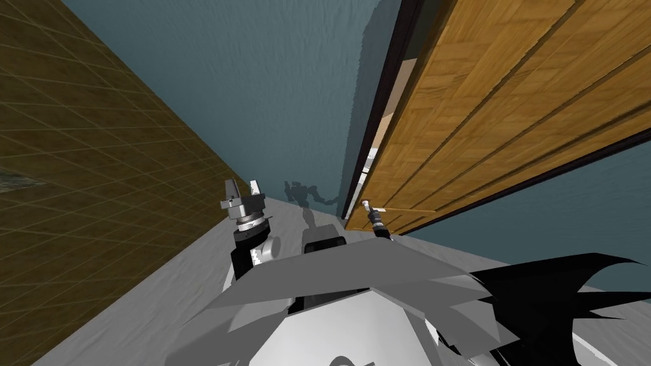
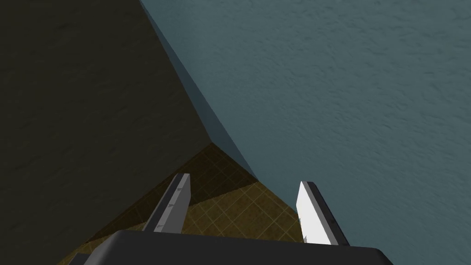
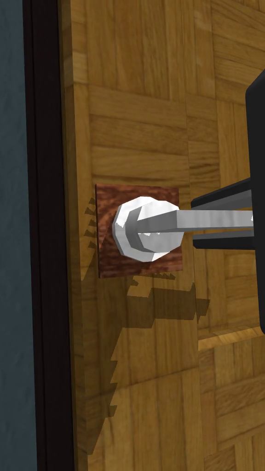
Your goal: Pull the door open
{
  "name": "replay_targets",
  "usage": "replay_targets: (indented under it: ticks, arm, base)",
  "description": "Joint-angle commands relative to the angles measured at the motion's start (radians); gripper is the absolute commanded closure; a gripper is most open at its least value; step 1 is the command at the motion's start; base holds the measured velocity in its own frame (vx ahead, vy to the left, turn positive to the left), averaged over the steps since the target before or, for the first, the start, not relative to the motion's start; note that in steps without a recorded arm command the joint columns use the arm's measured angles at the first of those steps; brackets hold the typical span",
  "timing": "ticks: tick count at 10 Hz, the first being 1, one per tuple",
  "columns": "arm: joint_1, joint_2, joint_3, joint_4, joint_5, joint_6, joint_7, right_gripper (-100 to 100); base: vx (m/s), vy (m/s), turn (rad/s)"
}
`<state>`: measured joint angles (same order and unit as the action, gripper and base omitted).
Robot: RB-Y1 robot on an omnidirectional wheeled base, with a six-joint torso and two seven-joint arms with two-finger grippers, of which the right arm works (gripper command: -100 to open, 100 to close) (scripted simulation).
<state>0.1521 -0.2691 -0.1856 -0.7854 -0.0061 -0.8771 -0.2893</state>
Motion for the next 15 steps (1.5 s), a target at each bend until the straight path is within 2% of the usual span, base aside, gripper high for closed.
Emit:
replay_targets:
  ticks: [1, 2, 3, 9, 10, 11, 14, 15]
  arm:
    - [0.0, 0.0, 0.0, 0.0, 0.0, 0.0, 0.0, 100]
    - [0.019, -0.011, 0.013, 0.001, 0.01, -0.021, -0.02, 100]
    - [0.024, -0.015, 0.016, 0.0, 0.012, -0.026, -0.025, 100]
    - [0.091, -0.069, 0.056, -0.005, 0.044, -0.111, -0.098, 100]
    - [0.089, -0.063, 0.053, -0.013, 0.041, -0.099, -0.09, 100]
    - [0.106, -0.071, 0.059, -0.002, 0.047, -0.126, -0.103, 100]
    - [0.126, -0.089, 0.066, 0.017, 0.056, -0.175, -0.123, 100]
    - [0.13, -0.092, 0.067, 0.02, 0.057, -0.184, -0.127, 100]
  base:
    - [-0.098, -0.002, 0.023]
    - [-0.14, -0.041, 0.144]
    - [-0.214, -0.032, 0.131]
    - [-0.234, -0.034, 0.128]
    - [-0.122, -0.012, 0.022]
    - [-0.142, -0.045, 0.13]
    - [-0.217, -0.065, 0.195]
    - [-0.187, -0.055, 0.112]
